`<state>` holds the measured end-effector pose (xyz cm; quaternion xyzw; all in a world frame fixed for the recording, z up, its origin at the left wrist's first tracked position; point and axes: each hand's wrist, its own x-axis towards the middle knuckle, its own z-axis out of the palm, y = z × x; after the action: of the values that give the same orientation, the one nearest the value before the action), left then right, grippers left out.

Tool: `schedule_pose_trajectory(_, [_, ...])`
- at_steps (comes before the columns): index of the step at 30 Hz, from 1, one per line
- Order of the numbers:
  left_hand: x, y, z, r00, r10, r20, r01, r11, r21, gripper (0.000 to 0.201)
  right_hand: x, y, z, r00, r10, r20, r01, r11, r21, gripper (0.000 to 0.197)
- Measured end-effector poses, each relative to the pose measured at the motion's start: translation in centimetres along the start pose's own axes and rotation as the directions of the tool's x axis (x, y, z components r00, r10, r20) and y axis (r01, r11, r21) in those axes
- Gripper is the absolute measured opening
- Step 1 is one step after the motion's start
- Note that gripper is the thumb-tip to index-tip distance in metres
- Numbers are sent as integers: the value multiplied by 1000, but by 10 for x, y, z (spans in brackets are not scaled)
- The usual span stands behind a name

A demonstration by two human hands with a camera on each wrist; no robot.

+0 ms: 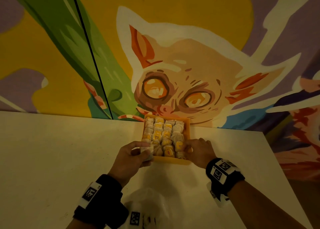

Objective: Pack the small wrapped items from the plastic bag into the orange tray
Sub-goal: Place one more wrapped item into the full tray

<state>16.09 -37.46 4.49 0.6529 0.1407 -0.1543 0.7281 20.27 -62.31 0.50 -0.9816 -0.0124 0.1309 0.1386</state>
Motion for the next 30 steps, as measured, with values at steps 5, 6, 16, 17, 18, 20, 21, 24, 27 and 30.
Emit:
schedule_pose_trajectory(5, [0,0,4,1000,19,8,-19,996,82,20,-9,-6,-14,993,-28,115,34,998,-49,17])
schedule_pose_trajectory(6, [0,0,5,1000,27,14,-28,995,98,21,-10,-8,-16,993,-25,118,29,999,-31,18])
schedule_pose_trajectory(16, [-2,0,14,982,76,171,-112,971,213,28,-37,-63,-10,960,-277,40,174,704,688,20])
schedule_pose_trajectory(17, [-3,0,14,979,82,186,-122,968,218,29,-38,-65,-9,957,-290,28,192,700,687,15])
schedule_pose_trajectory(18, [-4,1,14,977,84,195,-128,966,223,30,-38,-65,-8,959,-285,7,201,691,694,10])
schedule_pose_trajectory(20, [-6,1,13,977,72,200,-119,964,236,35,-38,-64,-8,967,-249,-46,205,660,723,10])
schedule_pose_trajectory(21, [-7,1,12,977,62,205,-111,965,236,37,-38,-63,-9,969,-238,-67,208,640,740,12])
schedule_pose_trajectory(24, [-9,-2,11,967,70,245,-134,957,256,34,-38,-63,-15,968,-241,-71,204,588,783,8])
schedule_pose_trajectory(27, [-6,-6,13,966,98,238,-173,933,316,12,-36,-61,-21,972,-226,-60,183,577,796,3])
schedule_pose_trajectory(30, [-3,-8,18,972,90,215,-162,924,346,7,-33,-56,-23,975,-215,-57,176,594,785,9])
